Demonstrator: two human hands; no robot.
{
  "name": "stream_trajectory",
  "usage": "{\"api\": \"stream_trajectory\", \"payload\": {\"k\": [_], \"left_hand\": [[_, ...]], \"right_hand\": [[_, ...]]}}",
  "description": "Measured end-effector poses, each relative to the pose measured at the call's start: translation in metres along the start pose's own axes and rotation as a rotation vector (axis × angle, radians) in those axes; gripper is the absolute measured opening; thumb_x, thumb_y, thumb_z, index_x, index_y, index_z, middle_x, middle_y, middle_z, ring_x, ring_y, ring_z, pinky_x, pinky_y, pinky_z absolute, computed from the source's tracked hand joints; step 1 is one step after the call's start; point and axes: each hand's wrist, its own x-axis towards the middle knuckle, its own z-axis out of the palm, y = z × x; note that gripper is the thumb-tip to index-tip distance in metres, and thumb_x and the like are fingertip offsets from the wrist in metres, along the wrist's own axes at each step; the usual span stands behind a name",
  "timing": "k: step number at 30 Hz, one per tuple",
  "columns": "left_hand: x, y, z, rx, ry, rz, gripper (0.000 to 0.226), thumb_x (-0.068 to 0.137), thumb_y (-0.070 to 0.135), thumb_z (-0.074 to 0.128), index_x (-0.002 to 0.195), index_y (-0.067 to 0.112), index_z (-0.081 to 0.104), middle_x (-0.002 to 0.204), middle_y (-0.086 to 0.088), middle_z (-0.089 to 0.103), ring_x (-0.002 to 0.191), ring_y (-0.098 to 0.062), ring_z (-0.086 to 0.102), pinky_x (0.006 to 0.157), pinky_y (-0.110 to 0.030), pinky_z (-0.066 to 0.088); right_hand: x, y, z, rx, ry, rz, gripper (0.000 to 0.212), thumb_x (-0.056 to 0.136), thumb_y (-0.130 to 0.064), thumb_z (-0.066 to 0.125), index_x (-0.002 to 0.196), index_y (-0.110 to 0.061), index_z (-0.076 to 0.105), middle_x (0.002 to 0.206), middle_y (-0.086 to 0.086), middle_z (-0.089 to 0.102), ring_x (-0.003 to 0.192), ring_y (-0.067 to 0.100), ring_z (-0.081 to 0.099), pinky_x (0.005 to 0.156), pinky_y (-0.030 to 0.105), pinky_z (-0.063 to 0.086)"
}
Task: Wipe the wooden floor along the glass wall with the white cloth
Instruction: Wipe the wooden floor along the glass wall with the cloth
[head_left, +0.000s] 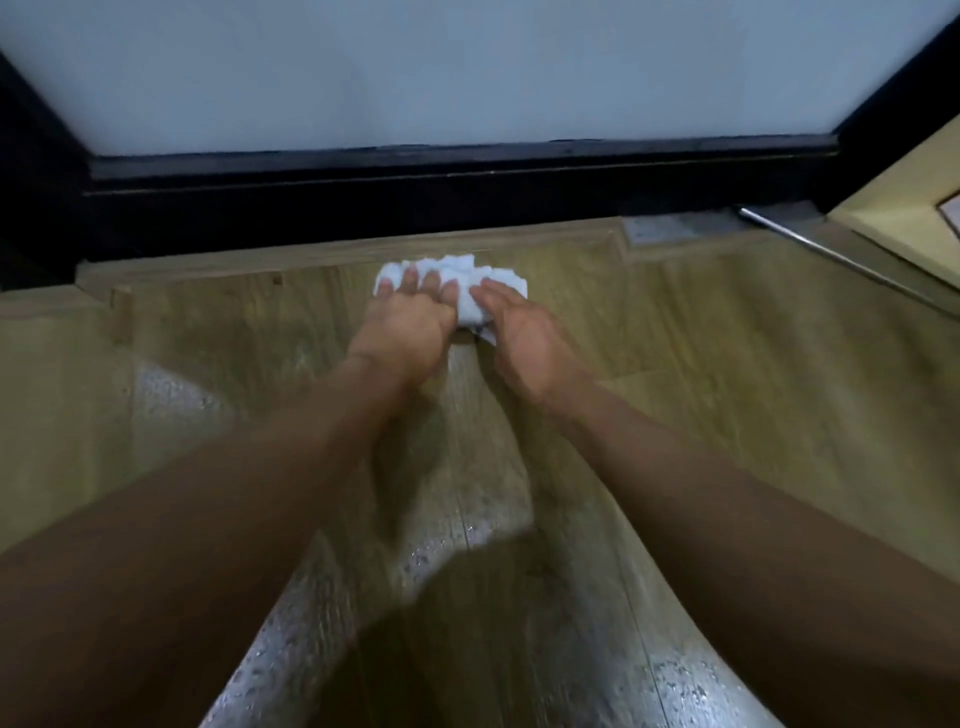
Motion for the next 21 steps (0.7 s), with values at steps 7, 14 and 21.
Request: {"api": "stream_trajectory", "payload": {"k": [7,14,21], "left_hand": [[-0.037,0.023,0.034,0.112,0.130,0.306,0.058,0.095,0.019,0.002,0.151,0.005,-0.002,0.158,-0.022,0.005,0.146,-0.038,0.009,0.118,-0.048,0.011],[0.027,0.042,-0.019,0.041,0.007,0.076,0.056,0.099,0.011,0.034,0.151,0.007,0.014,0.155,-0.020,0.020,0.142,-0.037,0.021,0.113,-0.045,0.024],[-0.011,0.077,0.018,0.144,0.054,0.470,0.068,0.087,0.026,-0.005,0.149,-0.001,0.002,0.155,-0.030,0.008,0.143,-0.047,0.009,0.116,-0.055,0.011]], "right_hand": [[-0.081,0.024,0.013,-0.102,-0.002,0.015,0.050,0.097,-0.021,0.052,0.144,-0.023,0.035,0.153,0.000,0.034,0.132,0.024,0.046,0.109,0.043,0.040],[0.009,0.050,-0.020,0.033,-0.073,0.047,0.047,0.099,-0.018,0.047,0.145,-0.018,0.037,0.155,0.002,0.030,0.143,0.017,0.028,0.118,0.033,0.021],[-0.116,0.057,0.001,-0.043,0.050,0.133,0.050,0.091,-0.020,0.059,0.139,-0.012,0.046,0.147,0.005,0.044,0.137,0.016,0.041,0.112,0.037,0.036]]}}
